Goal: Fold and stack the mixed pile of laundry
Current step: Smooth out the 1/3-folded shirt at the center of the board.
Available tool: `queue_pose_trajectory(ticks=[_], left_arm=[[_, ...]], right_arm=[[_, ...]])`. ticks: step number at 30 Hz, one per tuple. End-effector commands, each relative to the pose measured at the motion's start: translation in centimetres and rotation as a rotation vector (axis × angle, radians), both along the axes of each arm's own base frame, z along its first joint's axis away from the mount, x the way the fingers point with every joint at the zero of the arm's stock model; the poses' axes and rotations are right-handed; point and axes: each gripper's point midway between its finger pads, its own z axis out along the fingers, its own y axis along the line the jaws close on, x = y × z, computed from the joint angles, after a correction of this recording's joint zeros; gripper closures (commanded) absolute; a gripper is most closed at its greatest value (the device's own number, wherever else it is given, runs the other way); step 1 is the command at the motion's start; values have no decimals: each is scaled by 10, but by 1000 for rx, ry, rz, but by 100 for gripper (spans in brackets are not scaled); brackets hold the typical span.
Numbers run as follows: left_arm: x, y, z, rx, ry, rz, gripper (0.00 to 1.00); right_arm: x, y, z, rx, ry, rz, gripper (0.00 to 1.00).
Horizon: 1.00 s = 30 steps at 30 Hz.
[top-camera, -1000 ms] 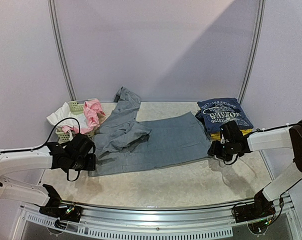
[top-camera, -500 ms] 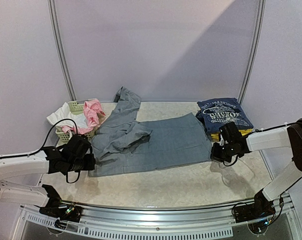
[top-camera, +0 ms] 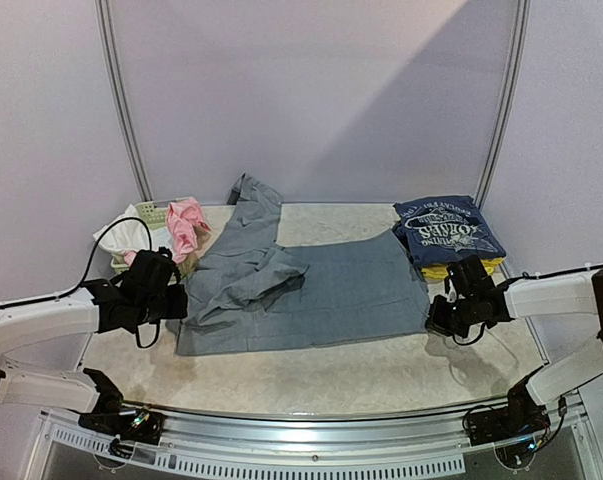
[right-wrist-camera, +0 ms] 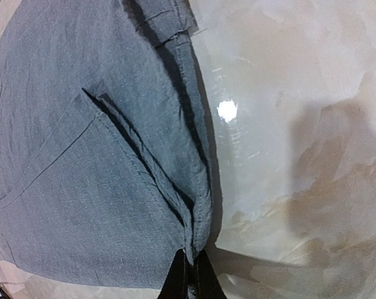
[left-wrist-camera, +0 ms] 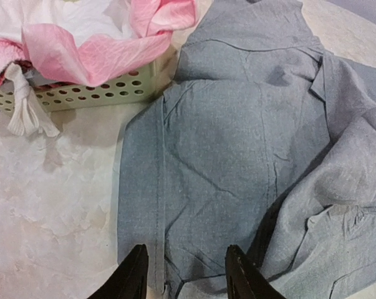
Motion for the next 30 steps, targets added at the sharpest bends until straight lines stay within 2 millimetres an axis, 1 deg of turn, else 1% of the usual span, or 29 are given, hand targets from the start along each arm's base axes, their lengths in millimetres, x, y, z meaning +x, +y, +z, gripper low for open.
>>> queue_pose_trajectory(ticks=[1,4,6,9,10,16,20,22,23,24,27,30], left_arm=[[15,-5,9,3,-26,-25,57],[17,-4,9,16,-27,-29,57],[19,-3,10,24,-27,-28,57],[21,-3,14,30,-37,-36,57],[21,-4,15,30,-42,-41,57],[26,-8,20,35,-55,-62,56],[28,-13,20,28,-58,-89,56],[28,-15,21,24,-62,-102,55],[28,-17,22,22,-63,-111,55],[29,-19,22,22,-65,-126,54],[31,-25,27,12,-84,-161,46],[34,-38,35,-24,-113,-220,39]], right_arm=[[-61,-14,-36,-59,219,27,100],[-76,-18,-43,-74,266,42,100],[-81,-21,-43,-78,273,42,100],[-80,-22,-37,-73,249,33,100],[-78,-21,-34,-71,239,33,99],[-63,-16,-12,-53,149,46,76],[-55,-20,0,-78,108,45,60],[-51,-21,6,-90,87,37,57],[-49,-22,10,-96,78,34,53],[-47,-23,13,-104,71,31,50],[-37,-31,26,-151,29,9,42],[-25,-36,43,-190,-21,-5,35]])
